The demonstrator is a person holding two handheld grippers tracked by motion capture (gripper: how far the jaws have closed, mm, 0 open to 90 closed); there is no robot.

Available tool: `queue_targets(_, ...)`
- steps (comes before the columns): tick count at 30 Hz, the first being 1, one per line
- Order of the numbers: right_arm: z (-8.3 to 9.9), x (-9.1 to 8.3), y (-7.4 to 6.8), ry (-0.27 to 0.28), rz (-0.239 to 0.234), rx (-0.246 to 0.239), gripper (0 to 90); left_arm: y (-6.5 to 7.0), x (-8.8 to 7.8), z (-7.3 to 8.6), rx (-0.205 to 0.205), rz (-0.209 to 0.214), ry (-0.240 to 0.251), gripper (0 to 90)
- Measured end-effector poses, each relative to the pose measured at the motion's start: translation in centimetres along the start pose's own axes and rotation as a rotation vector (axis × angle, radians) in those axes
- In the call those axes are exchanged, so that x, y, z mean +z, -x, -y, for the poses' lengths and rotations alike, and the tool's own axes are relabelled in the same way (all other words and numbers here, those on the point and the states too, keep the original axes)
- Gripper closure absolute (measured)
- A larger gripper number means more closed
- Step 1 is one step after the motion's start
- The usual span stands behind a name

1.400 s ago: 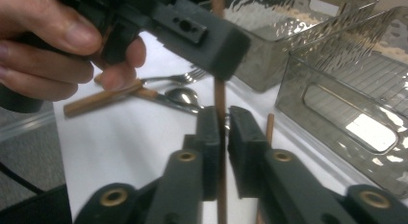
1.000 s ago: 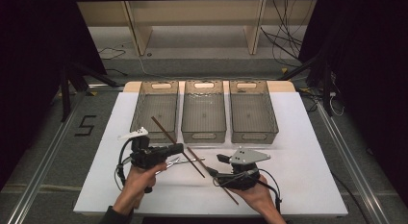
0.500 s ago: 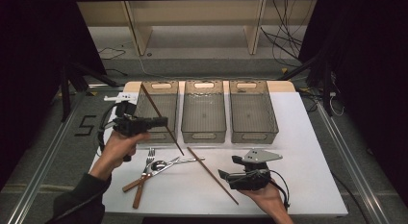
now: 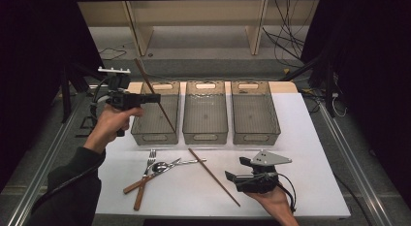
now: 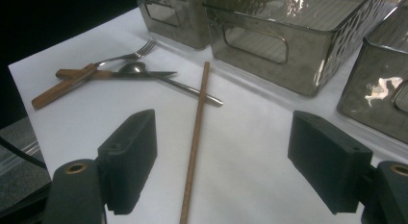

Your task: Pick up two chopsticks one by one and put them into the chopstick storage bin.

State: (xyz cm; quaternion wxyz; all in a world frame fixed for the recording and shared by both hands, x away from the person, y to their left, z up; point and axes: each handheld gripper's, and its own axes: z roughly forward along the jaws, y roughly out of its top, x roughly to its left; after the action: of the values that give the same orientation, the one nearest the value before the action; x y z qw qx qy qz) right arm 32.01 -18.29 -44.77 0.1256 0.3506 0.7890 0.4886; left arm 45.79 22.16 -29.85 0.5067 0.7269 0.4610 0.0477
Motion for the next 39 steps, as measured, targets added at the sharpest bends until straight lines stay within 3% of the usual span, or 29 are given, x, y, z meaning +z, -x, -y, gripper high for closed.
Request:
queue_targets(8, 0.2, -0.2, -0.1, 0.015, -0.01, -0.003, 24.1, -2.4, 1.2, -1.4, -0.038, -0.081, -0.019, 84.8)
queue_targets(16, 0.2, 0.0, -0.2, 0.004, -0.013, -0.005, 24.1, -4.2, 3.2, -1.2, -0.08, -0.134, -0.054, 84.8)
queue_targets(29, 0.4, 0.2, -0.3, -0.006, -0.016, -0.013, 24.3, -5.6, 5.2, 0.0, -0.136, -0.138, -0.09, 84.7)
queue_targets(39, 0.4, 0.1, -0.3, -0.002, -0.018, -0.009, 24.7, -5.9, 6.7, 1.0, -0.151, -0.131, -0.121, 84.7)
